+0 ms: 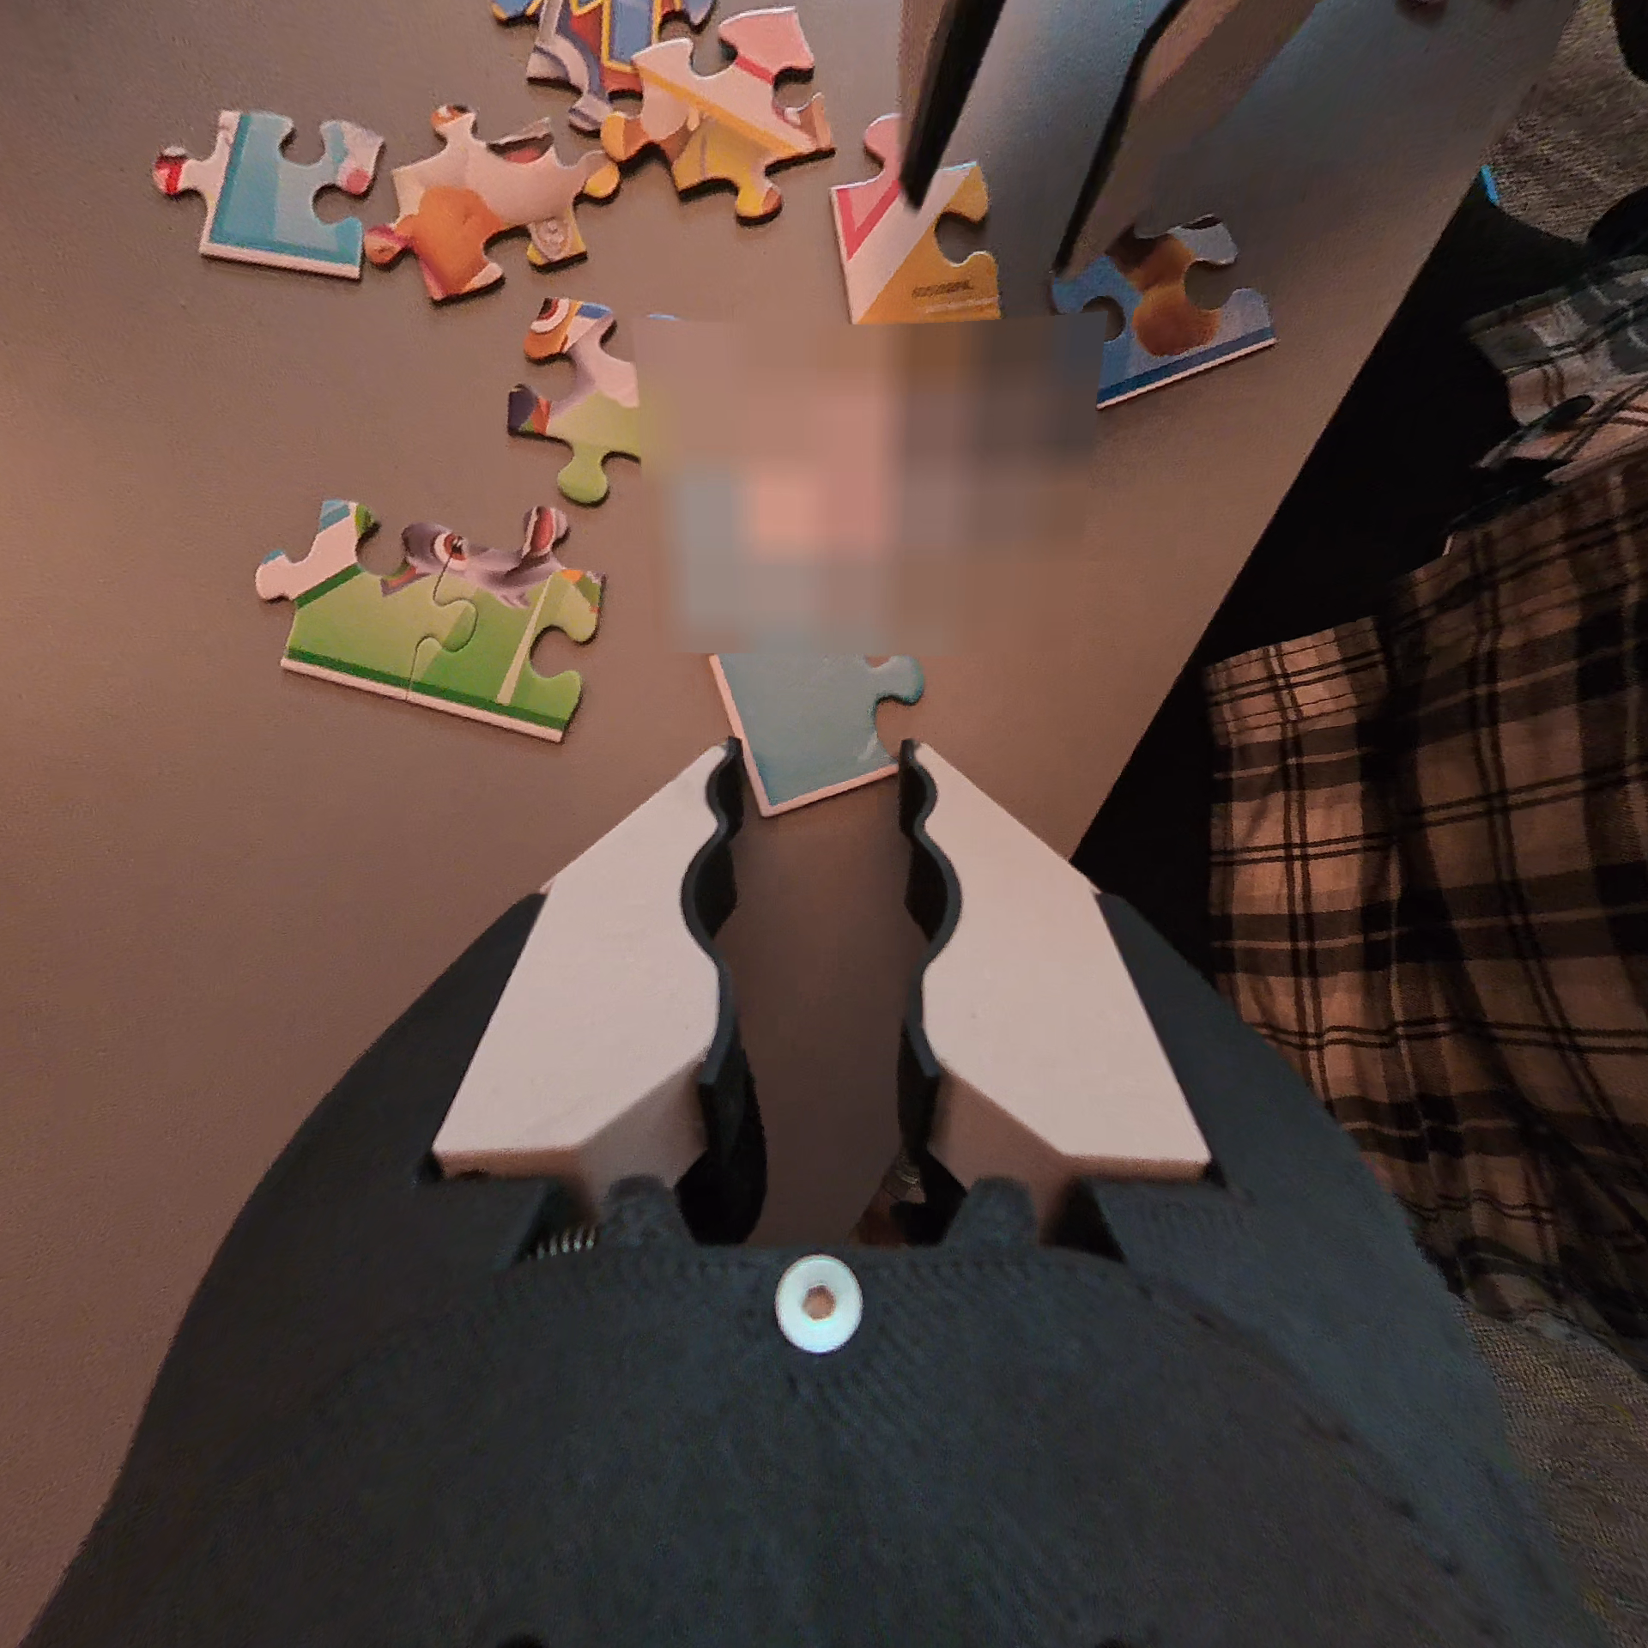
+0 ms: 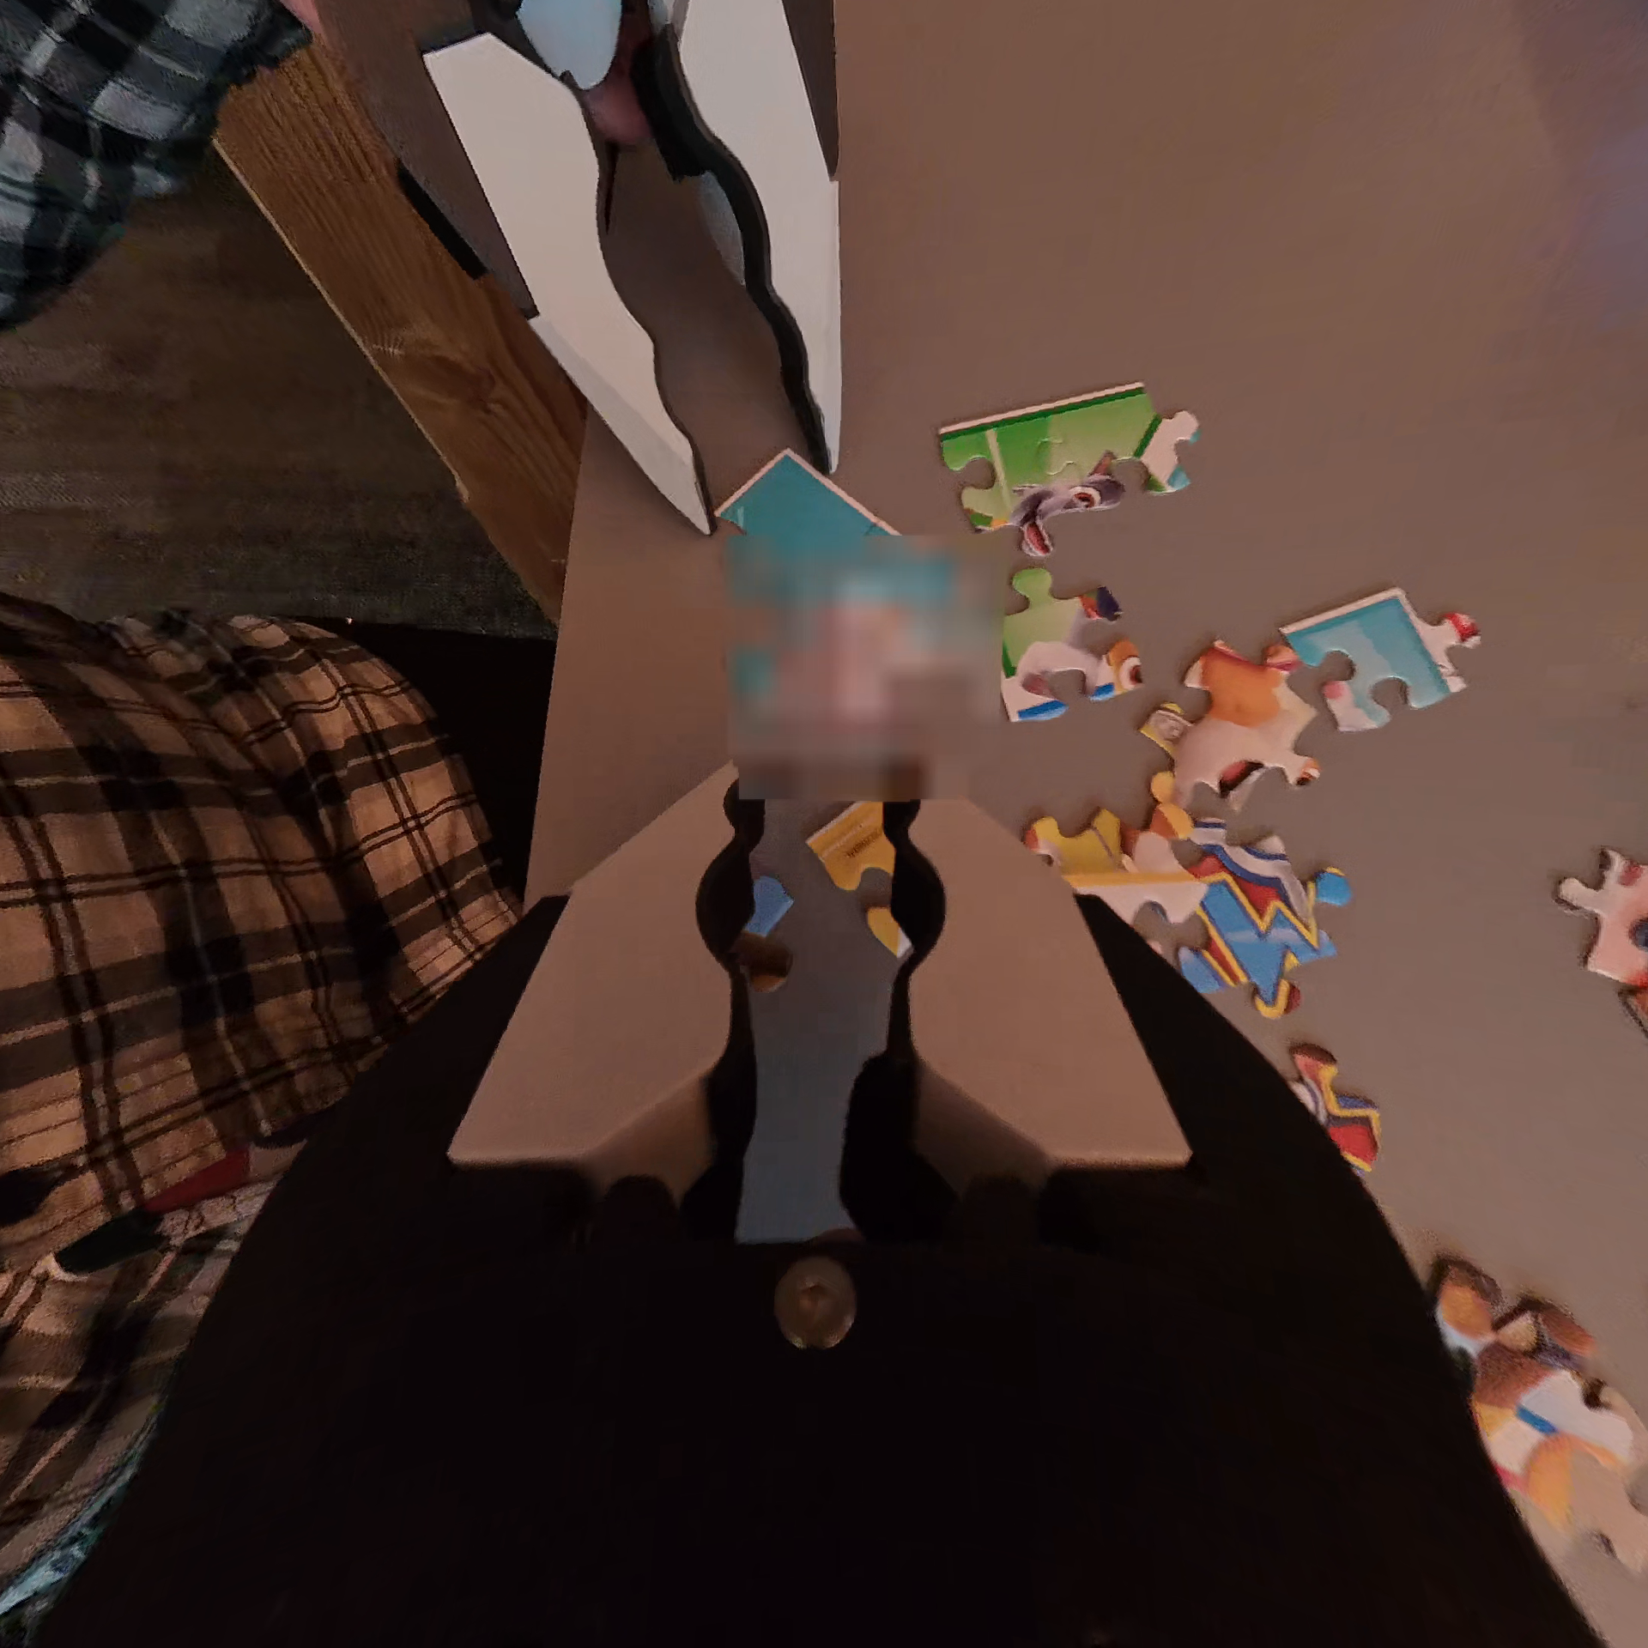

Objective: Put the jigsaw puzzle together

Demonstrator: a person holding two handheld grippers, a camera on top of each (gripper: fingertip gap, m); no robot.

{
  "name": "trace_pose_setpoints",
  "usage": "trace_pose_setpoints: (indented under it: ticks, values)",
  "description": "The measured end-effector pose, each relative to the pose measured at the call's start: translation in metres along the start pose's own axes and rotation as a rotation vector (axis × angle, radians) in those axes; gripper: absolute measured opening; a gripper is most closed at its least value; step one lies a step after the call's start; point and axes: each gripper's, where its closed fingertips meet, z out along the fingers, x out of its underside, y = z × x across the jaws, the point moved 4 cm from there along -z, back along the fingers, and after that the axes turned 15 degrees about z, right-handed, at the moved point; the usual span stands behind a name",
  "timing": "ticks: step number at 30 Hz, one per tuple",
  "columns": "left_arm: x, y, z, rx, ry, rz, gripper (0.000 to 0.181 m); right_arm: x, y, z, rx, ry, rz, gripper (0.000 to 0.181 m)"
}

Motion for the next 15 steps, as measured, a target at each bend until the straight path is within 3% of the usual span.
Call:
trace_pose_setpoints:
  ticks: [5, 15]
  values:
    - [-0.005, -0.002, 0.003, -0.002, -0.021, 0.014, 0.032, 0.003, -0.001, 0.017, 0.025, 0.085, -0.009, 0.027]
    - [-0.019, -0.006, 0.013, 0.026, -0.065, 0.064, 0.031, -0.006, -0.045, -0.001, 0.127, 0.103, 0.073, 0.028]
